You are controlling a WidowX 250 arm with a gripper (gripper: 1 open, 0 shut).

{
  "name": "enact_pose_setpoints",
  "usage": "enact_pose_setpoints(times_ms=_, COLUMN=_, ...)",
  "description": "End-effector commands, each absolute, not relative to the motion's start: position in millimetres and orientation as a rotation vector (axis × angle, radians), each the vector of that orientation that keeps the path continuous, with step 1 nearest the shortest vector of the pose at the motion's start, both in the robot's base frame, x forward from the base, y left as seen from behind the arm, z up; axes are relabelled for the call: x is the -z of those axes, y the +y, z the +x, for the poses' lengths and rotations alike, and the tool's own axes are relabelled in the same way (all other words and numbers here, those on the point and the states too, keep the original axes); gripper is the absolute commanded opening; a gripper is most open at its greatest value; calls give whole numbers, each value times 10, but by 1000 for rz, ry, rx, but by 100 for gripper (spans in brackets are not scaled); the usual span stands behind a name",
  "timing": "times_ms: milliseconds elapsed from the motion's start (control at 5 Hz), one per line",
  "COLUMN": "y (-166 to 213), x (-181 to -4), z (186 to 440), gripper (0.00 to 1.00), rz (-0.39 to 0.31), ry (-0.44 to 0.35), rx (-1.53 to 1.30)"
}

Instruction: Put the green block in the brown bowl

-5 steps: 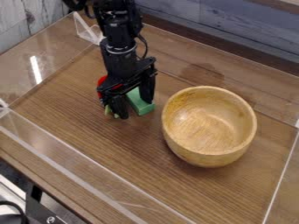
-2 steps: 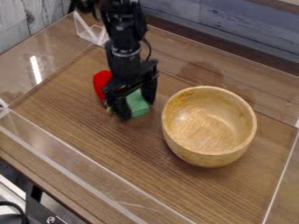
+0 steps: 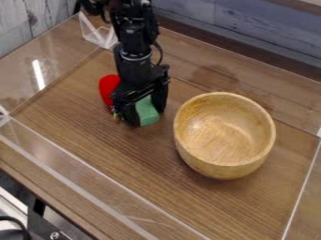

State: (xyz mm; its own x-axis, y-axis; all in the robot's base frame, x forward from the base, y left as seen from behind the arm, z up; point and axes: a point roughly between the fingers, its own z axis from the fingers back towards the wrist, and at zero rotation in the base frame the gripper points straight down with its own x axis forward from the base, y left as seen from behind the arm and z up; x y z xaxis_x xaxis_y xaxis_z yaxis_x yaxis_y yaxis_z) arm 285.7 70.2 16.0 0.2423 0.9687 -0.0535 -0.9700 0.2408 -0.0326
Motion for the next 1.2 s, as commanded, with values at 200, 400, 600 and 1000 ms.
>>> enact_pose_setpoints(times_ms=200, y=783, x=-151, z=2963, gripper=100, rz=-62, ry=-15, rx=-1336)
enact_pose_setpoints(times_ms=400, y=800, x=-121, z=2974, gripper=100, rz=-57, ry=-14, rx=-1344)
enact_pose_setpoints(times_ms=600, y=787, x=-97, z=2970, gripper=0, rz=-61, ry=-10, rx=-1353)
enact_pose_setpoints(times_ms=1000, y=685, x=-249, z=2908, gripper=0, rz=-46, ry=26, rx=-1363)
